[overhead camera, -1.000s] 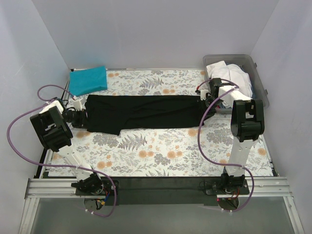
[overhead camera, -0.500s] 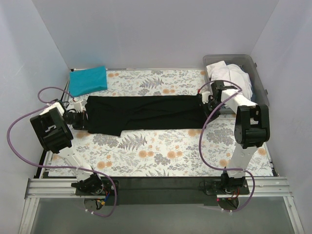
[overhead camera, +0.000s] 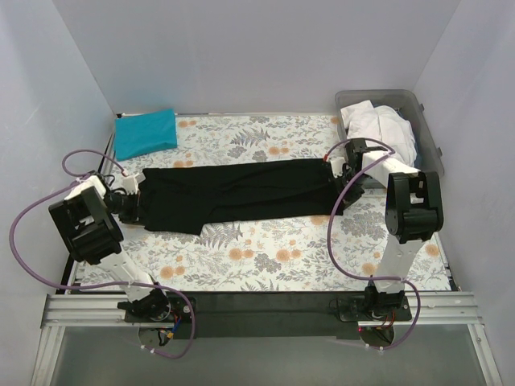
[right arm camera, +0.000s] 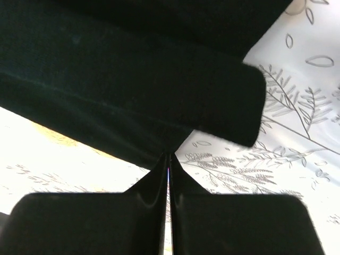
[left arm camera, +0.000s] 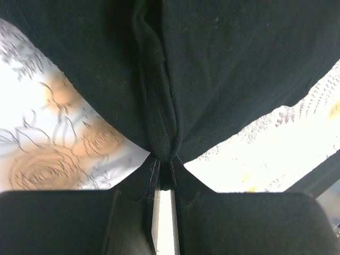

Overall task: Fold and stack the t-shirts
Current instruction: Fold the tshirt

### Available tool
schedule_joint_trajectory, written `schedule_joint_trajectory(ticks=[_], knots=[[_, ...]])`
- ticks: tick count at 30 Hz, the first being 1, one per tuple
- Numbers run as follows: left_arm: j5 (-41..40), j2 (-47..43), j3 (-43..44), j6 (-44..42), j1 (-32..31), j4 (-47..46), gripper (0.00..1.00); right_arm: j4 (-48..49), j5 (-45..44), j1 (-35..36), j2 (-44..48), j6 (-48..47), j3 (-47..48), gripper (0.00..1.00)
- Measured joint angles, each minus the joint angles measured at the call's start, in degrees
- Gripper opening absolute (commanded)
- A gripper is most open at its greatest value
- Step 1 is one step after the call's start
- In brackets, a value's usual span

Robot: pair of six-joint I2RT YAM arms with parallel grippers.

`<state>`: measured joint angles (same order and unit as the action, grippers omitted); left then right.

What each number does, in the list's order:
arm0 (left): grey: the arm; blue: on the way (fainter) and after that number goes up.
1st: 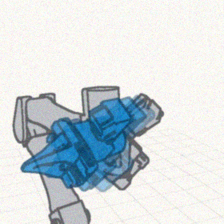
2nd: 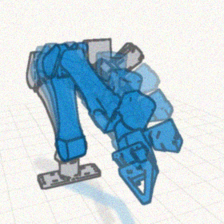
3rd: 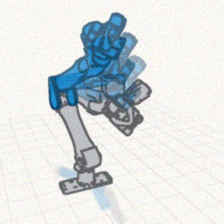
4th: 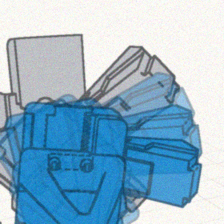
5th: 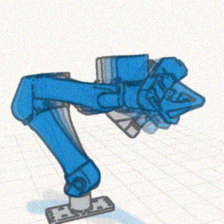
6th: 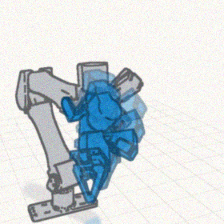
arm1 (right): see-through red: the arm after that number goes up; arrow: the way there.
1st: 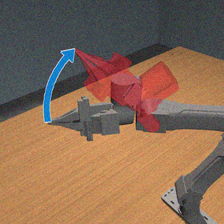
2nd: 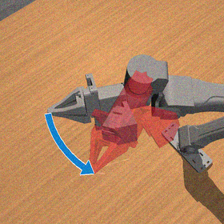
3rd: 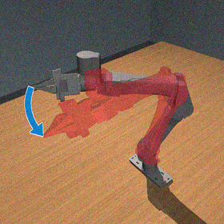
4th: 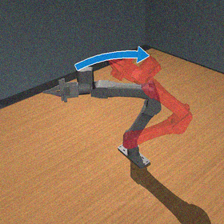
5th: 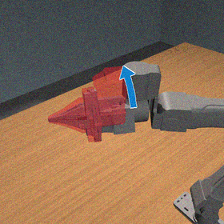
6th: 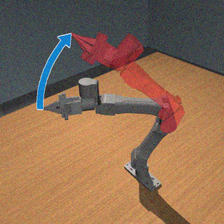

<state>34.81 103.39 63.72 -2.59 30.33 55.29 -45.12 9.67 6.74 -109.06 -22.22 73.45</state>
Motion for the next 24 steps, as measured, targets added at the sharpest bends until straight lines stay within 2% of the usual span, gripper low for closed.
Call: schedule_joint_trajectory(ticks=[2, 3, 4, 5, 6, 7, 9, 16, 22, 24], knots=[[-0.1, -0.8, -0.5, -0.2, 0.2, 0.6, 0.0, 0.7, -0.7, 0.0, 1.0, -0.7, -1.1, 0.01], [-0.2, -1.1, -0.6, -0.3, 0.3, 1.0, 0.0, 0.8, -1.1, 0.0, 1.5, -1.0, -1.6, 0.08], [-0.2, -1.2, -0.6, -0.3, 0.4, 1.4, 0.05, 0.7, -1.3, 0.0, 1.9, -1.3, -2.0, 0.41], [-0.1, -1.4, -0.6, -0.3, 0.5, 1.7, 0.19, 0.3, -1.6, 0.0, 2.1, -1.7, -2.1, 0.61], [-0.1, -1.6, -0.6, -0.4, 0.5, 2.1, 0.23, 0.1, -1.8, 0.0, 2.3, -2.0, -2.1, 0.76], [0.0, -1.7, -0.3, -0.4, 0.6, 2.7, 0.26, -0.1, -1.5, 0.0, 2.5, -2.4, -2.1, 0.82], [0.9, -2.0, 0.7, -0.1, 0.7, 4.4, 0.31, -1.5, -0.2, 0.1, 3.1, -3.2, -1.7, 0.81], [4.5, -4.1, 5.9, 0.5, 0.7, 9.2, 0.32, -4.5, 7.3, 5.2, 6.2, -1.0, 7.0, 0.7], [4.9, -8.4, 1.0, 1.2, 0.7, 10.4, 0.37, -1.2, 16.2, 16.0, 7.9, 5.7, 9.0, 0.66], [4.7, -8.5, -1.0, 2.0, 0.8, 10.4, 0.38, 2.4, 18.3, 20.7, 7.1, 9.4, 9.0, 0.69]])
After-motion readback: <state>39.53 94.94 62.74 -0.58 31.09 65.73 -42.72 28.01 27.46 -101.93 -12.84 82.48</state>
